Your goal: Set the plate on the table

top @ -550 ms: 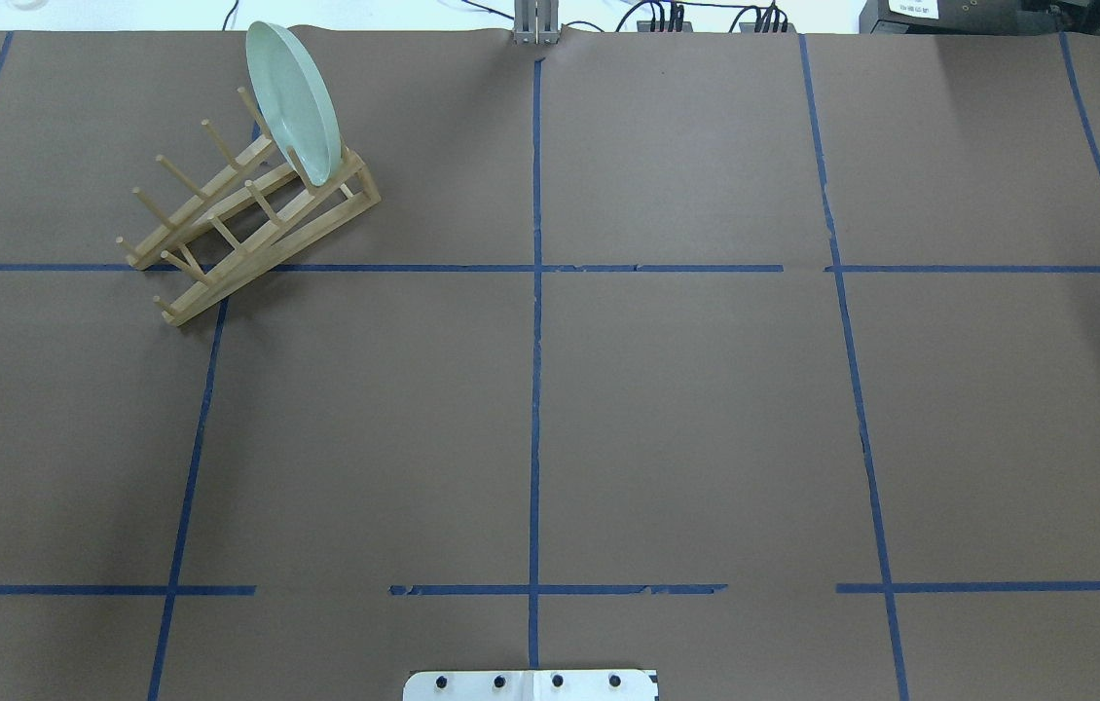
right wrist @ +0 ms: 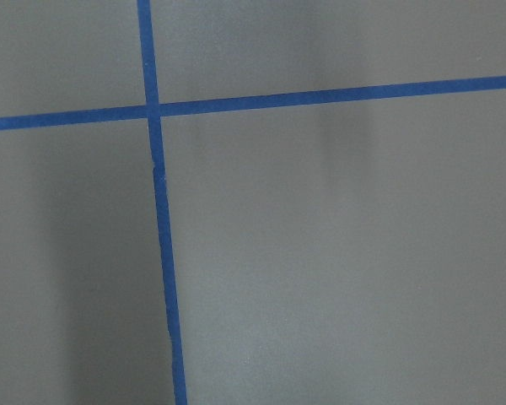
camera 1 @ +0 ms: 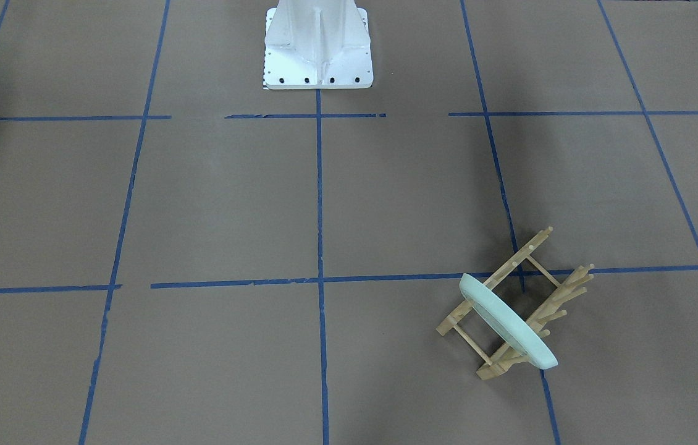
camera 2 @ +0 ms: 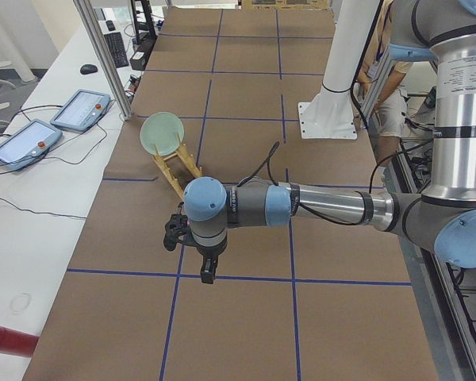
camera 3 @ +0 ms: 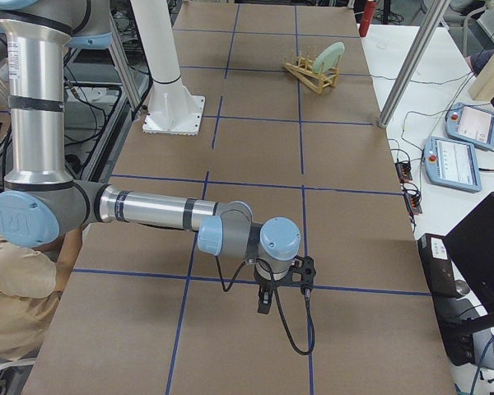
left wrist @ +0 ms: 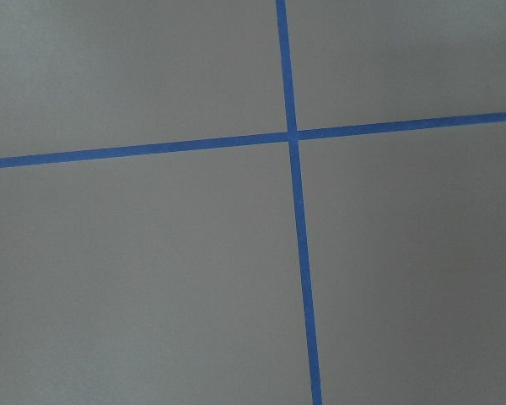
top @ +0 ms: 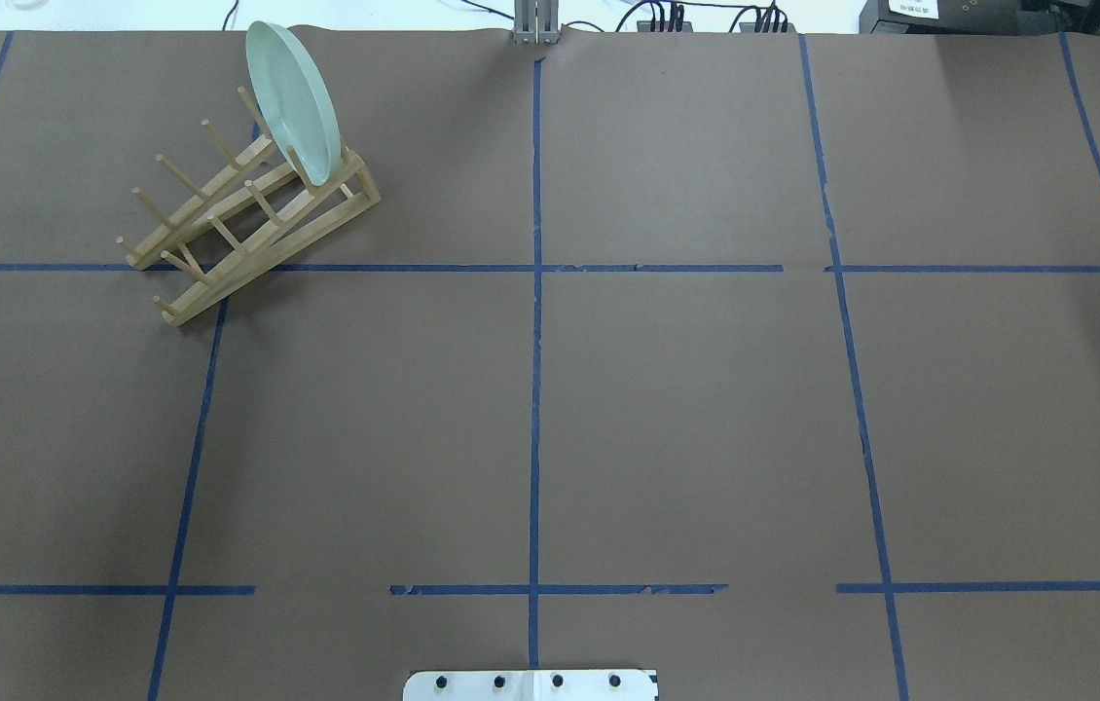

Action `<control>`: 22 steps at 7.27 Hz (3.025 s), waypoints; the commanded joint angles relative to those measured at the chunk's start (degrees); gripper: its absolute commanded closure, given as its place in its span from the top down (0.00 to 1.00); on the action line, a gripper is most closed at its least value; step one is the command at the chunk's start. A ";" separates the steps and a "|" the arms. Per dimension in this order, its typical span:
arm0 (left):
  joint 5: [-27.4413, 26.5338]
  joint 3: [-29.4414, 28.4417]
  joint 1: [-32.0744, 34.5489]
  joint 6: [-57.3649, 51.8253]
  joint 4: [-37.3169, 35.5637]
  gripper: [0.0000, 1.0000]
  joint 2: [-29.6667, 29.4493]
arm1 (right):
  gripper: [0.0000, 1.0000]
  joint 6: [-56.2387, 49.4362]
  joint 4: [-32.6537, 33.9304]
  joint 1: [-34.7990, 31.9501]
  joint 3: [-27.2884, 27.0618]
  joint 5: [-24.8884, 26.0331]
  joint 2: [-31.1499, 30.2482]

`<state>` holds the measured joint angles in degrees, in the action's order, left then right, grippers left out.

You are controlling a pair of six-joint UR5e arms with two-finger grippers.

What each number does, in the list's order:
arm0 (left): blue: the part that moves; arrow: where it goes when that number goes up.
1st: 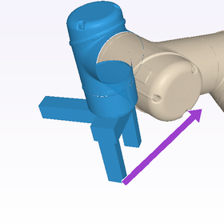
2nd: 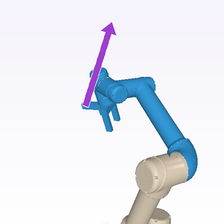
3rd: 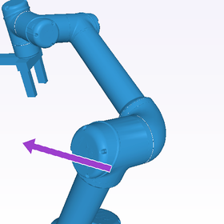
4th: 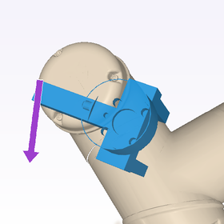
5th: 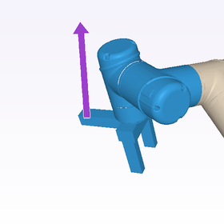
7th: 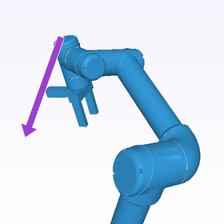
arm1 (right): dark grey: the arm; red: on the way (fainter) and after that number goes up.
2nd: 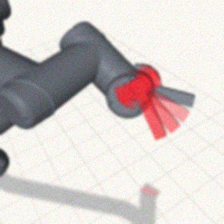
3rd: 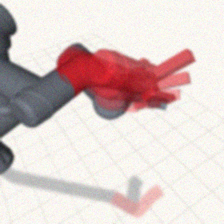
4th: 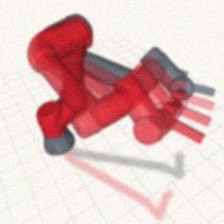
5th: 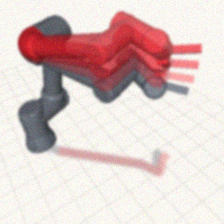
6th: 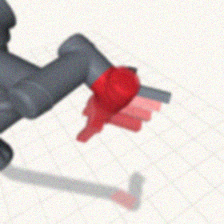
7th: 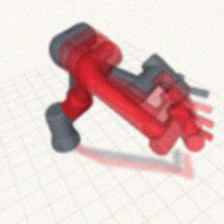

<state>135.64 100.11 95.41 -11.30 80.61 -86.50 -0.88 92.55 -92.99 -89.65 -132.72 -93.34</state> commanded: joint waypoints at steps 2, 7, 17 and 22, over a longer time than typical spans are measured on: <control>-0.03 -0.79 0.03 -0.21 2.34 1.00 0.10 | 1.00 0.00 0.00 0.00 0.00 0.00 0.00; 0.41 -0.88 -0.32 1.44 8.39 1.00 0.28 | 1.00 0.00 0.00 0.00 0.00 0.00 0.00; 0.01 -5.26 -25.87 92.90 53.85 1.00 -22.81 | 1.00 0.00 0.00 0.00 0.00 0.00 0.00; -21.51 -19.64 -34.33 116.78 59.63 0.96 -37.84 | 1.00 0.00 0.00 0.00 0.00 0.00 0.00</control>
<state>118.74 84.60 61.62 98.46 137.03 -121.45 -0.88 92.55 -92.99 -89.65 -132.71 -93.34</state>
